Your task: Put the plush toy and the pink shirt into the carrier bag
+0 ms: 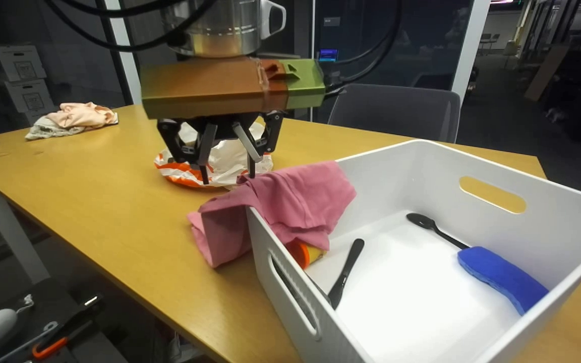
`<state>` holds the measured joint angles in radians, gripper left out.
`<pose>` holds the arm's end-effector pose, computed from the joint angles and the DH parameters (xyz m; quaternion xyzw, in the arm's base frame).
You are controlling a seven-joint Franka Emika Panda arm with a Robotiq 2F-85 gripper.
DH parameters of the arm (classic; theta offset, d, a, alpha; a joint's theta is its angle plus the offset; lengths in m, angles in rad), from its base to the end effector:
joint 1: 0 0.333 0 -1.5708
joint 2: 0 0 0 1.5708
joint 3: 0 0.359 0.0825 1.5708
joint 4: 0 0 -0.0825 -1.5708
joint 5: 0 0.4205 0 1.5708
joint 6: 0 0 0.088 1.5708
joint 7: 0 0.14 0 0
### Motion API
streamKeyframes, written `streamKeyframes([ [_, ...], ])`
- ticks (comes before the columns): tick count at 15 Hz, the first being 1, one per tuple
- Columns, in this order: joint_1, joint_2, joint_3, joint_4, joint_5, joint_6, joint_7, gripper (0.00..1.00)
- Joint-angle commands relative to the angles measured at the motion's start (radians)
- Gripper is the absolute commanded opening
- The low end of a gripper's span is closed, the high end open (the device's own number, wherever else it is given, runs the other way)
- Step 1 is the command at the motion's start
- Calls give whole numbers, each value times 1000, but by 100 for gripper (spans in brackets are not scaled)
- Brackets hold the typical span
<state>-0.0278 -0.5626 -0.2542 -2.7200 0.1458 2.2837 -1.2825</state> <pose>0.3689 -0.0917 0.3842 -0.8831 -0.4493 -0.1240 0.0536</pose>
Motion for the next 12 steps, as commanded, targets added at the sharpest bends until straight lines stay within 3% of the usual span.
streamKeyframes([
  [1, 32, -74, -43, -62, 45, 123, -70, 87],
  [2, 39, -68, -51, -58, 50, 154, -89, 88],
  [4, 61, -49, -73, -34, 56, 182, -123, 99],
  [12, 107, -19, -103, -34, 61, 234, -189, 100],
])
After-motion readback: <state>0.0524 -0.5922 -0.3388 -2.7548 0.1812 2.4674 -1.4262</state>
